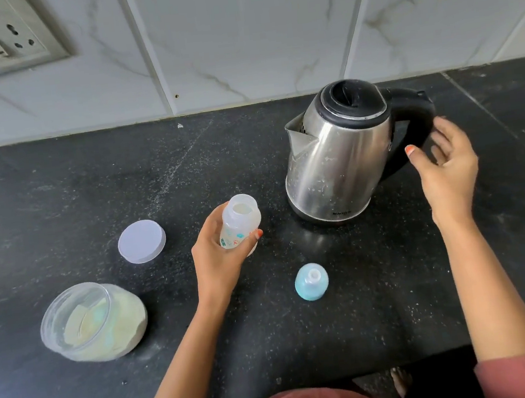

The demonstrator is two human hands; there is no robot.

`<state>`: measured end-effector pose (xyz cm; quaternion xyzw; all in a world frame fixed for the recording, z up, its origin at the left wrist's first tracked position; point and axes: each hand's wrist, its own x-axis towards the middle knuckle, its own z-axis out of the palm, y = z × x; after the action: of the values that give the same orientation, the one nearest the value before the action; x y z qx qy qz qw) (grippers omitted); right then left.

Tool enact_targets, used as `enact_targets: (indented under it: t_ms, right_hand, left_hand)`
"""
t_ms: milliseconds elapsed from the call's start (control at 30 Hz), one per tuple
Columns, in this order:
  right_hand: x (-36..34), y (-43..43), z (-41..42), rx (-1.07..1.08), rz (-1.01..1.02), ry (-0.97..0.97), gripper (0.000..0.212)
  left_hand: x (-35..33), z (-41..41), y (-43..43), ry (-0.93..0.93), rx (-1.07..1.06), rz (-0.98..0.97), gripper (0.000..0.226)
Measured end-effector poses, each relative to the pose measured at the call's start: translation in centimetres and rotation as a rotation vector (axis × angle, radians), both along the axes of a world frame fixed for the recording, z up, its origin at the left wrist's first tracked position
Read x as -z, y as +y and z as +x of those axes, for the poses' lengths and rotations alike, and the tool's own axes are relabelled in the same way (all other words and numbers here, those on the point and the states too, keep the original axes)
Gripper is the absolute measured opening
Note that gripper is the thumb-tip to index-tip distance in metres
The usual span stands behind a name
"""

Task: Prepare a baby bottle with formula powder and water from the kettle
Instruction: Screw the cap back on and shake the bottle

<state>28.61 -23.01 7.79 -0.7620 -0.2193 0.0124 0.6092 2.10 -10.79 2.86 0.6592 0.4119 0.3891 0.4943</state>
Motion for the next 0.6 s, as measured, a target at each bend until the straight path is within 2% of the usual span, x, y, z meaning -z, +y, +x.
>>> enact_targets:
  t_ms: [100,300,400,533,600]
  right_hand:
    - [0.6,-1.0,-3.1,-0.057,-0.021,0.01,0.038]
    - [3.4,-2.3,-10.2,-0.385,-0.216,0.145,0.024]
    - [4.9,-2.5,-12.8,-0.48,-0.347,0.122,0.032]
    - [6.6,-2.6,-14.8,-0.577,-0.578,0.008,0.06]
    - [7.3,-2.5,-15.5,-0.589,-0.635,-0.023,0.066]
  left_hand:
    - [0.3,-0.9,-0.8,-0.003,0.022,-0.012,0.06]
    - [1.3,-2.7,-2.3,0.004,0.059,-0.049,0.058]
    - [1.8,-3.5,-2.7,0.015,0.077,-0.061,0.059]
    - [2.4,-4.5,-3.2,0.004,0.098,-0.076,0.06]
    - [2.7,-5.0,-3.3,-0.003,0.103,-0.082,0.058]
